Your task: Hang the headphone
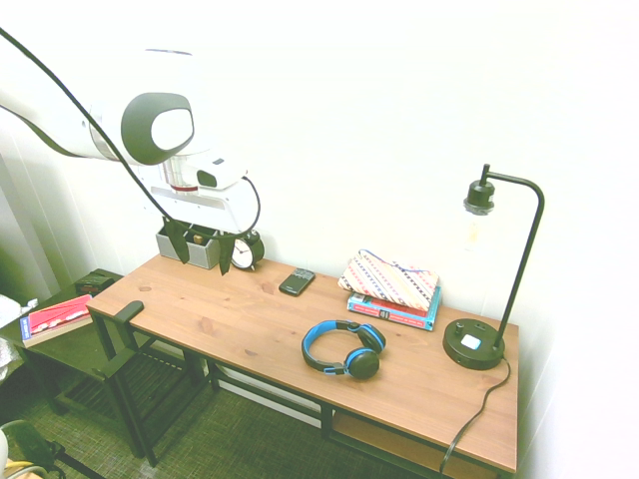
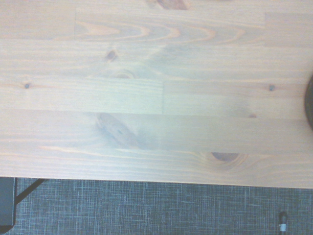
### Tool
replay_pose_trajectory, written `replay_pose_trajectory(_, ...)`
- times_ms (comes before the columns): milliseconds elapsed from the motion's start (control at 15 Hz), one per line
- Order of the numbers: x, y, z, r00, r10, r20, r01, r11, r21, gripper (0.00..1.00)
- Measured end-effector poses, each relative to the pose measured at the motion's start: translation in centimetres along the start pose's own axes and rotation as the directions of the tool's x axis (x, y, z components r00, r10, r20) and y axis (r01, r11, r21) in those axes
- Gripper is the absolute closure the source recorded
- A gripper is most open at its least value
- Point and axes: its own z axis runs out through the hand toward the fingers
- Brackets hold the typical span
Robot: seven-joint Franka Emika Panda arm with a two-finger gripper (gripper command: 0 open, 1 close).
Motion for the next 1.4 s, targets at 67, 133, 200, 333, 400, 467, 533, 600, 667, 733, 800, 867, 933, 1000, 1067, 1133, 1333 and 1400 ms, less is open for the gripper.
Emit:
replay_pose_trajectory(67,0.0,0.0,0.1,1.000,0.002,0.002,-0.002,1.000,-0.002,0.00)
replay_pose_trajectory(133,0.1,0.0,0.5,1.000,-0.002,0.003,0.002,1.000,-0.009,0.00)
replay_pose_trajectory(200,0.6,0.1,1.2,1.000,-0.016,0.002,0.016,1.000,-0.014,0.00)
replay_pose_trajectory(333,2.8,1.0,3.7,0.996,-0.090,0.004,0.090,0.996,-0.010,0.00)
replay_pose_trajectory(400,4.1,1.5,5.2,0.992,-0.122,-0.010,0.122,0.992,-0.009,0.00)
replay_pose_trajectory(467,5.3,2.1,6.9,0.990,-0.140,-0.021,0.140,0.990,-0.017,0.00)
replay_pose_trajectory(533,6.3,2.5,8.6,0.989,-0.146,-0.031,0.145,0.989,-0.027,0.00)
replay_pose_trajectory(600,7.2,2.8,10.2,0.990,-0.138,-0.035,0.137,0.990,-0.029,0.00)
replay_pose_trajectory(667,8.0,3.1,11.5,0.992,-0.124,-0.031,0.123,0.992,-0.032,0.00)
replay_pose_trajectory(733,8.9,3.3,12.7,0.993,-0.115,-0.030,0.114,0.993,-0.036,0.00)
replay_pose_trajectory(800,9.6,3.4,13.7,0.993,-0.111,-0.038,0.110,0.993,-0.039,0.00)
replay_pose_trajectory(867,10.3,3.6,14.6,0.993,-0.111,-0.046,0.109,0.993,-0.044,0.00)
replay_pose_trajectory(933,11.0,3.9,15.5,0.993,-0.106,-0.050,0.104,0.993,-0.049,0.00)
replay_pose_trajectory(1000,11.5,4.1,16.3,0.993,-0.101,-0.054,0.098,0.994,-0.056,0.00)
replay_pose_trajectory(1067,12.0,4.4,17.1,0.993,-0.095,-0.063,0.091,0.994,-0.062,0.00)
replay_pose_trajectory(1133,12.3,4.7,18.0,0.994,-0.089,-0.069,0.084,0.994,-0.067,0.00)
replay_pose_trajectory(1333,12.6,4.5,20.3,0.993,-0.086,-0.083,0.079,0.993,-0.083,1.00)
replay_pose_trajectory(1400,12.7,4.3,20.8,0.992,-0.091,-0.087,0.083,0.992,-0.090,1.00)
